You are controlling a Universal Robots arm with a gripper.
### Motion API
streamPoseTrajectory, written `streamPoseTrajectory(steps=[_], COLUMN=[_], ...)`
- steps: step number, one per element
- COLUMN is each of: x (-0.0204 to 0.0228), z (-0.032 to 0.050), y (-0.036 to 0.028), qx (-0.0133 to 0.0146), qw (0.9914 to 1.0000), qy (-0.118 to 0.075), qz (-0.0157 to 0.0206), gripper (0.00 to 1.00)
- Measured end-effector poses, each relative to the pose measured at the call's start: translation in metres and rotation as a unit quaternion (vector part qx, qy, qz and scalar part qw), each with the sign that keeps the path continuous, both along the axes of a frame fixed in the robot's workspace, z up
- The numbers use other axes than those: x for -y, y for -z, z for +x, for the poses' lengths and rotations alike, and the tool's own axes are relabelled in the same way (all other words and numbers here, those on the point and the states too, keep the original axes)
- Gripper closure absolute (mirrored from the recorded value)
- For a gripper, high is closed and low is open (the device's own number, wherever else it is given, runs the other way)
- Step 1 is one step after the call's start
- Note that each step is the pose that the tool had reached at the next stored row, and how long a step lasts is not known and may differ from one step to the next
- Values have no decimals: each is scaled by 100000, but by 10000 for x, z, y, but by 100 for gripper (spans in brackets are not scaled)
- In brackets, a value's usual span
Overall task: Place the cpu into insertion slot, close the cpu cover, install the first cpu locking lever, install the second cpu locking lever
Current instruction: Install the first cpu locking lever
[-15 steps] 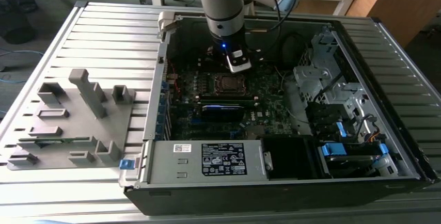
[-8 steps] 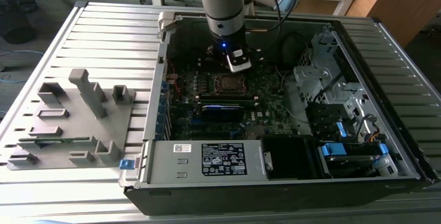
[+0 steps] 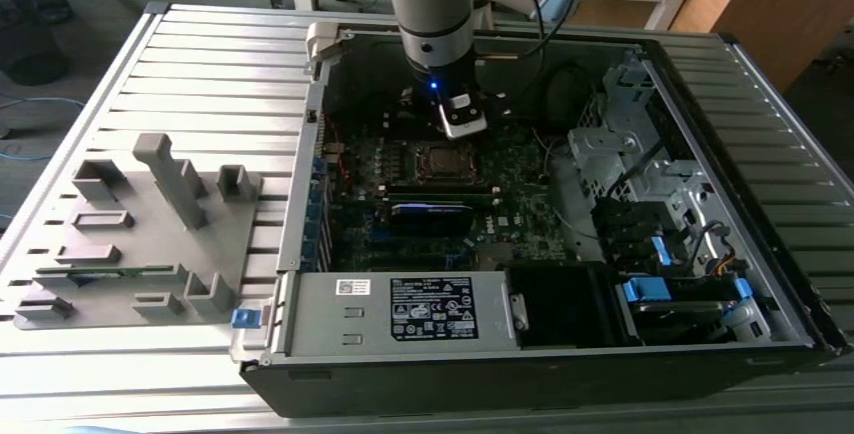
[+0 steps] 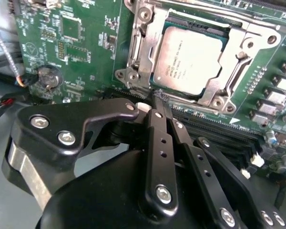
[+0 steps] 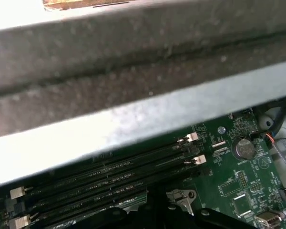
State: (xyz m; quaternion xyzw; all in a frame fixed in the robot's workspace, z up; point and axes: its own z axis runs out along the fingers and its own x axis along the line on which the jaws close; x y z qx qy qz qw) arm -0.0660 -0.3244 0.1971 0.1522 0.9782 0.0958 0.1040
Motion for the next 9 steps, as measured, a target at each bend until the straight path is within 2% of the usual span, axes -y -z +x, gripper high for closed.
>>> streamPoseTrajectory(steps=[6, 9], x=[0, 0], z=[0, 0], y=[-157, -205], qx=[3, 2], qw=[100000, 100000], qy=[-2, -3], qz=[5, 7], gripper=[89, 89])
